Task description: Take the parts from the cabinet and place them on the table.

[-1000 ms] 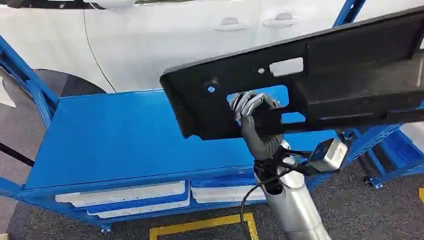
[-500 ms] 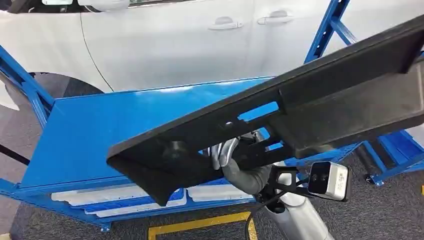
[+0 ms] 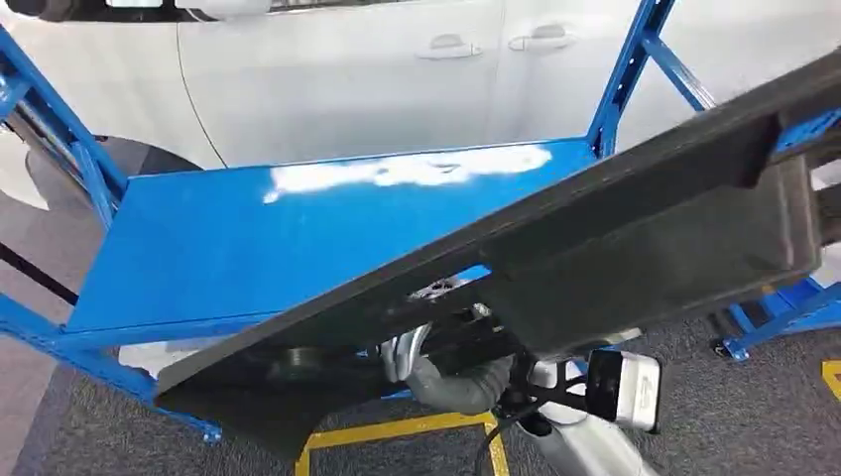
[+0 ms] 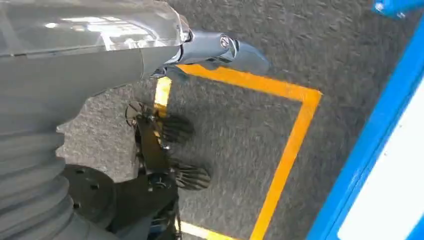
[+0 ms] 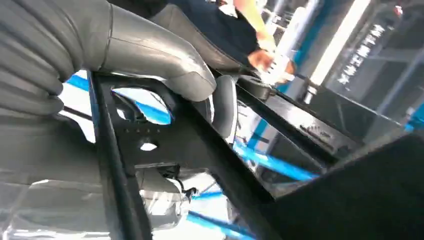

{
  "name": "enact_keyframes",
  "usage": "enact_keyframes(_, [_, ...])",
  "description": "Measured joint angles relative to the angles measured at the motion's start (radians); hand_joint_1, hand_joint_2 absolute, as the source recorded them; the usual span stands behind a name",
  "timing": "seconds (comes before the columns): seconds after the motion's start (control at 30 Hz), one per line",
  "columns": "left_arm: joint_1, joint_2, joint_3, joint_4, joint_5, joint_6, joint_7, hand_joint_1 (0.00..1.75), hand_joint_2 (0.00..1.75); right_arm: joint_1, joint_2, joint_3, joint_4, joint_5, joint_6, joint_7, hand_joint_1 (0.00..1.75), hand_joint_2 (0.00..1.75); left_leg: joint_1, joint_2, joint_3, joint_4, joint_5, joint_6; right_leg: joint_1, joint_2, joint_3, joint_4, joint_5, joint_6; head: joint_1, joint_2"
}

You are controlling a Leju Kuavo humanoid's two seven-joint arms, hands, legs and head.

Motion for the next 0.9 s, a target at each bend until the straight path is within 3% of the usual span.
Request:
enact_keyframes(0.03, [-0.001, 0.000, 0.000, 0.000, 0.000, 0.000, -0.001, 0.00, 1.75, 0.001, 0.000, 0.003, 0.000, 0.003, -0.002, -0.001, 1.75, 1.75, 0.001, 0.001, -0.016, 0.000, 0.012, 0.006, -0.003, 0.000, -0.016, 0.050, -0.068, 0.003, 0.000, 0.000])
enact_keyframes(0.07, [0.000, 0.000, 0.000, 0.000, -0.001, -0.001, -0.001, 0.00, 1.75, 0.002, 0.000, 0.005, 0.000, 0.003, -0.003, -0.002, 1.75, 1.75, 0.001, 0.001, -0.031, 0.001, 0.024, 0.005, -0.005, -0.001, -0.032, 0.121, -0.130, 0.007, 0.000, 0.000])
enact_keyframes(0.1, [0.001, 0.000, 0.000, 0.000, -0.002, -0.002, 0.000, 0.00, 1.75, 0.005, 0.000, 0.009, 0.000, 0.005, -0.005, -0.004, 1.75, 1.75, 0.000, 0.002, -0.046, 0.002, 0.035, 0.005, -0.008, 0.000, -0.047, 0.200, -0.178, 0.012, 0.000, 0.000])
enact_keyframes(0.13, [0.001, 0.000, 0.000, 0.000, -0.005, -0.002, 0.000, 0.00, 1.75, 0.009, 0.000, 0.011, 0.000, 0.007, -0.011, -0.005, 1.75, 1.75, 0.000, 0.003, -0.064, 0.005, 0.047, 0.003, -0.010, 0.000, -0.054, 0.268, -0.195, 0.017, 0.000, 0.000])
enact_keyframes(0.17, [0.001, -0.001, 0.000, 0.000, -0.008, -0.003, 0.002, 0.00, 1.75, 0.013, 0.000, 0.013, 0.001, 0.017, -0.025, -0.012, 1.75, 1.75, 0.001, 0.004, -0.081, 0.009, 0.056, 0.001, -0.012, -0.001, -0.047, 0.295, -0.182, 0.019, 0.000, 0.000])
enact_keyframes(0.2, [0.001, -0.001, 0.000, 0.000, -0.009, -0.003, 0.003, 0.00, 1.75, 0.017, -0.001, 0.013, 0.001, 0.026, -0.036, -0.020, 1.75, 1.75, 0.003, 0.004, -0.099, 0.016, 0.064, -0.002, -0.015, -0.001, -0.020, 0.283, -0.150, 0.022, 0.000, 0.000])
enact_keyframes(0.23, [0.001, -0.001, 0.000, 0.000, -0.013, -0.005, 0.006, 0.00, 1.75, 0.020, -0.002, 0.013, 0.001, 0.038, -0.047, -0.033, 1.75, 1.75, 0.004, 0.004, -0.114, 0.022, 0.070, -0.006, -0.017, -0.001, 0.021, 0.241, -0.119, 0.024, 0.000, 0.000])
enact_keyframes(0.27, [0.001, -0.001, 0.000, 0.000, -0.020, -0.006, 0.009, 0.00, 1.75, 0.024, -0.002, 0.013, 0.001, 0.053, -0.060, -0.050, 1.75, 1.75, 0.006, 0.004, -0.130, 0.031, 0.076, -0.011, -0.020, -0.001, 0.088, 0.157, -0.096, 0.026, 0.000, 0.000])
enact_keyframes(0.3, [0.001, -0.001, 0.000, 0.000, -0.022, -0.006, 0.012, 0.00, 1.75, 0.026, -0.003, 0.013, 0.001, 0.064, -0.067, -0.068, 1.75, 1.75, 0.006, 0.004, -0.142, 0.043, 0.080, -0.016, -0.024, -0.001, 0.157, 0.063, -0.112, 0.027, 0.000, 0.000])
enact_keyframes(0.33, [0.001, 0.001, -0.001, 0.000, -0.025, -0.007, 0.015, 0.00, 1.75, 0.028, -0.003, 0.013, 0.001, 0.075, -0.072, -0.079, 1.75, 1.75, 0.002, 0.002, -0.154, 0.054, 0.084, -0.023, -0.014, 0.000, 0.198, -0.014, -0.155, 0.020, 0.000, 0.000])
enact_keyframes(0.37, [0.002, 0.001, -0.001, 0.000, -0.027, -0.007, 0.019, 0.00, 1.75, 0.035, -0.005, 0.013, 0.002, 0.079, -0.074, -0.089, 1.75, 1.75, 0.002, 0.002, -0.151, 0.051, 0.091, -0.030, -0.012, 0.004, 0.189, 0.000, -0.147, 0.006, -0.001, 0.000])
enact_keyframes(0.4, [0.002, 0.002, -0.001, 0.000, -0.028, -0.006, 0.021, 0.00, 1.75, 0.039, -0.007, 0.013, 0.002, 0.082, -0.075, -0.094, 1.75, 1.75, 0.002, 0.002, -0.152, 0.052, 0.098, -0.036, -0.012, 0.004, 0.187, -0.006, -0.145, 0.001, 0.000, 0.000])
enact_keyframes(0.47, [0.006, 0.007, -0.001, 0.000, -0.029, -0.005, 0.026, 0.00, 1.75, 0.047, -0.009, 0.013, 0.003, 0.090, -0.077, -0.102, 1.75, 1.75, 0.007, 0.000, -0.158, 0.045, 0.116, -0.051, -0.009, 0.003, 0.173, -0.009, -0.126, -0.019, -0.001, 0.000])
enact_keyframes(0.5, [0.007, 0.007, -0.002, 0.000, -0.029, -0.005, 0.029, 0.00, 1.75, 0.048, -0.010, 0.013, 0.003, 0.091, -0.077, -0.104, 1.75, 1.75, 0.012, -0.002, -0.168, 0.057, 0.094, -0.054, -0.012, -0.002, 0.164, -0.011, -0.113, -0.028, -0.001, 0.000])
enact_keyframes(0.53, [0.010, 0.006, -0.002, 0.000, -0.030, -0.007, 0.029, 0.00, 1.75, 0.050, -0.010, 0.013, 0.004, 0.092, -0.078, -0.104, 1.75, 1.75, 0.012, -0.001, -0.184, 0.093, 0.034, -0.059, -0.013, 0.000, 0.149, -0.012, -0.100, -0.036, -0.001, 0.000])
enact_keyframes(0.6, [0.010, 0.008, -0.002, 0.000, -0.030, -0.007, 0.029, 0.00, 1.75, 0.055, -0.010, 0.013, 0.004, 0.095, -0.078, -0.106, 1.75, 1.75, 0.013, -0.001, -0.216, 0.240, -0.089, -0.065, -0.008, -0.001, 0.120, -0.012, -0.077, -0.040, -0.001, 0.000])
enact_keyframes(0.63, [0.009, 0.008, -0.003, 0.000, -0.031, -0.005, 0.029, 0.00, 1.75, 0.059, -0.011, 0.013, 0.004, 0.100, -0.079, -0.106, 1.75, 1.75, 0.013, -0.001, -0.227, 0.307, -0.118, -0.066, -0.005, -0.001, 0.105, -0.011, -0.066, -0.040, -0.001, 0.000])
enact_keyframes(0.67, [0.010, 0.010, -0.003, 0.000, -0.034, -0.004, 0.029, 0.00, 1.75, 0.066, -0.011, 0.013, 0.004, 0.107, -0.079, -0.106, 1.75, 1.75, 0.013, -0.001, -0.225, 0.349, -0.117, -0.066, -0.003, -0.002, 0.090, -0.010, -0.055, -0.041, -0.001, 0.000])
enact_keyframes(0.7, [0.011, 0.010, -0.004, 0.000, -0.039, -0.002, 0.031, 0.00, 1.75, 0.073, -0.012, 0.013, 0.004, 0.110, -0.080, -0.106, 1.75, 1.75, 0.013, -0.001, -0.204, 0.351, -0.090, -0.063, -0.001, -0.003, 0.075, -0.009, -0.043, -0.040, -0.001, 0.000])
enact_keyframes(0.73, [0.011, 0.013, -0.006, 0.000, -0.041, -0.001, 0.035, 0.00, 1.75, 0.081, -0.014, 0.013, 0.002, 0.115, -0.079, -0.106, 1.75, 1.75, 0.012, -0.001, -0.163, 0.313, -0.050, -0.058, 0.001, -0.002, 0.060, -0.009, -0.032, -0.040, -0.001, 0.000])
enact_keyframes(0.77, [0.010, 0.014, -0.007, 0.000, -0.045, 0.002, 0.041, 0.00, 1.75, 0.089, -0.017, 0.013, -0.003, 0.120, -0.075, -0.106, 1.75, 1.75, 0.009, -0.002, -0.102, 0.238, -0.015, -0.049, 0.003, -0.002, 0.047, -0.009, -0.021, -0.039, -0.001, 0.000])
enact_keyframes(0.8, [0.008, 0.018, -0.008, 0.000, -0.051, 0.002, 0.047, 0.00, 1.75, 0.097, -0.021, 0.012, -0.011, 0.124, -0.069, -0.108, 1.75, 1.75, 0.004, -0.002, -0.035, 0.151, -0.011, -0.039, 0.004, -0.001, 0.039, -0.009, -0.010, -0.036, -0.001, 0.000])
enact_keyframes(0.83, [0.005, 0.025, -0.009, -0.001, -0.054, 0.002, 0.051, 0.00, 1.75, 0.108, -0.023, 0.011, -0.021, 0.129, -0.069, -0.110, 1.75, 1.75, -0.003, -0.003, 0.032, 0.051, -0.053, -0.025, 0.007, -0.001, 0.034, -0.007, -0.002, -0.031, -0.001, 0.000])
enact_keyframes(0.87, [0.004, 0.027, -0.011, -0.001, -0.060, 0.002, 0.053, 0.00, 1.75, 0.120, -0.026, 0.008, -0.035, 0.134, -0.070, -0.111, 1.75, 1.75, -0.004, -0.003, 0.058, -0.004, -0.068, -0.027, 0.005, -0.004, 0.034, -0.008, 0.006, -0.026, -0.001, 0.000])
enact_keyframes(0.9, [0.004, 0.028, -0.013, 0.000, -0.063, 0.002, 0.058, 0.00, 1.75, 0.132, -0.027, 0.005, -0.045, 0.141, -0.071, -0.111, 1.75, 1.75, -0.009, -0.004, 0.048, 0.005, -0.058, -0.025, 0.001, -0.007, 0.037, -0.014, 0.016, -0.019, -0.001, 0.000])
